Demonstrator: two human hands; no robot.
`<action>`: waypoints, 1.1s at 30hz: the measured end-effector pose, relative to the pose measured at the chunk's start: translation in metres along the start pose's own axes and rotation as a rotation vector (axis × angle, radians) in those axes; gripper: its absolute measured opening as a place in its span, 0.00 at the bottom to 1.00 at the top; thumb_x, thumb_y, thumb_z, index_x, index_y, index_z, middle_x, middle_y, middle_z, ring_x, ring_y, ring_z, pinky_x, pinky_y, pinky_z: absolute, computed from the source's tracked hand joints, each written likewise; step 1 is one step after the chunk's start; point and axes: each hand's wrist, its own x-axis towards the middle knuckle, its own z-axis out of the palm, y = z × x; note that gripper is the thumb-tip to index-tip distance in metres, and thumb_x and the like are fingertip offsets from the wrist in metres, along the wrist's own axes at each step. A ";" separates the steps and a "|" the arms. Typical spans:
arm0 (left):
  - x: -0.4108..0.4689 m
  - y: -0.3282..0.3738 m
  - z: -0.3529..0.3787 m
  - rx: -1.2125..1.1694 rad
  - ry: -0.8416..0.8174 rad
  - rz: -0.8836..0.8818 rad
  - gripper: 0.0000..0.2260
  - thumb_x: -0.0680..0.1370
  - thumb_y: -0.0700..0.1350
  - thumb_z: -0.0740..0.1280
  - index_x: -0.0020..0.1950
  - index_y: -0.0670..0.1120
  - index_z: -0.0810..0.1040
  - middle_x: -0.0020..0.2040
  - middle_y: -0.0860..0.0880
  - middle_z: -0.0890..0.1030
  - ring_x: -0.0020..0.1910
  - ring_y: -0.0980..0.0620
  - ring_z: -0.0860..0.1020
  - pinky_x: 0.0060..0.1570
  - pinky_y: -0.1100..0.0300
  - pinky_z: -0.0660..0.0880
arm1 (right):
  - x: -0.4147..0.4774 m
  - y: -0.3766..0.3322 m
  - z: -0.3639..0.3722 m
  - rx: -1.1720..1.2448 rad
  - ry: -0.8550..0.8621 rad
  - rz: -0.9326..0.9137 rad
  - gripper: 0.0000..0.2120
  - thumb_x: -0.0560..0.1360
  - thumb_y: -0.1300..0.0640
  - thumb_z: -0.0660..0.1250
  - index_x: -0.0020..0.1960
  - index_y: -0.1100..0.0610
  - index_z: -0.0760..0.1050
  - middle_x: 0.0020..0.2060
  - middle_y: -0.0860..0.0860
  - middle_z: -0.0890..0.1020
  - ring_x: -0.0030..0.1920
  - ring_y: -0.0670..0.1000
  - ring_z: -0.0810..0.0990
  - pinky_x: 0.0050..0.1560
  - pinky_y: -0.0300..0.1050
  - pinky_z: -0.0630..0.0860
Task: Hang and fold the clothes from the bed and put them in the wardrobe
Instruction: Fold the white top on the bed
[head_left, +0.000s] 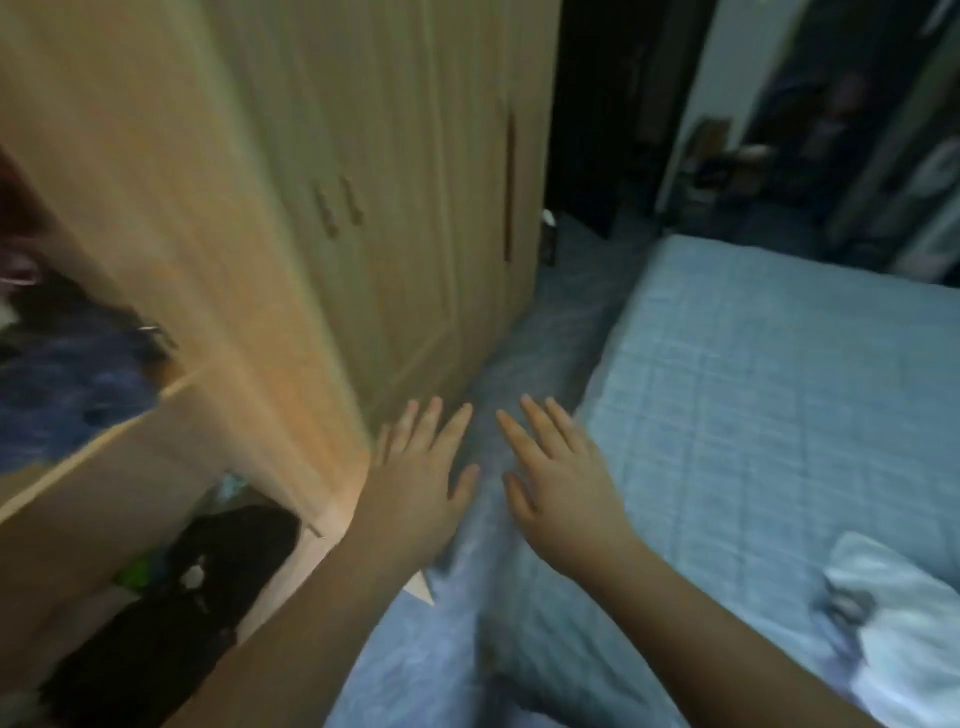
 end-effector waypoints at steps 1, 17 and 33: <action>0.004 0.030 0.014 -0.016 -0.032 0.033 0.30 0.80 0.61 0.53 0.81 0.59 0.48 0.82 0.48 0.54 0.81 0.45 0.50 0.77 0.44 0.51 | -0.019 0.030 -0.011 -0.026 -0.002 0.061 0.30 0.77 0.48 0.63 0.78 0.49 0.62 0.77 0.53 0.64 0.78 0.58 0.59 0.75 0.57 0.61; 0.027 0.366 0.188 -0.097 -0.418 0.458 0.29 0.83 0.59 0.54 0.82 0.54 0.49 0.82 0.46 0.52 0.80 0.43 0.48 0.77 0.42 0.49 | -0.256 0.309 -0.089 -0.158 -0.164 0.677 0.30 0.80 0.49 0.59 0.80 0.52 0.57 0.79 0.56 0.58 0.79 0.58 0.52 0.76 0.60 0.56; 0.068 0.441 0.358 -0.067 -0.731 0.608 0.30 0.81 0.53 0.60 0.81 0.46 0.56 0.79 0.40 0.60 0.77 0.39 0.59 0.75 0.47 0.57 | -0.358 0.424 -0.041 -0.084 -0.293 1.182 0.30 0.78 0.54 0.63 0.79 0.54 0.59 0.78 0.56 0.60 0.78 0.59 0.55 0.76 0.54 0.56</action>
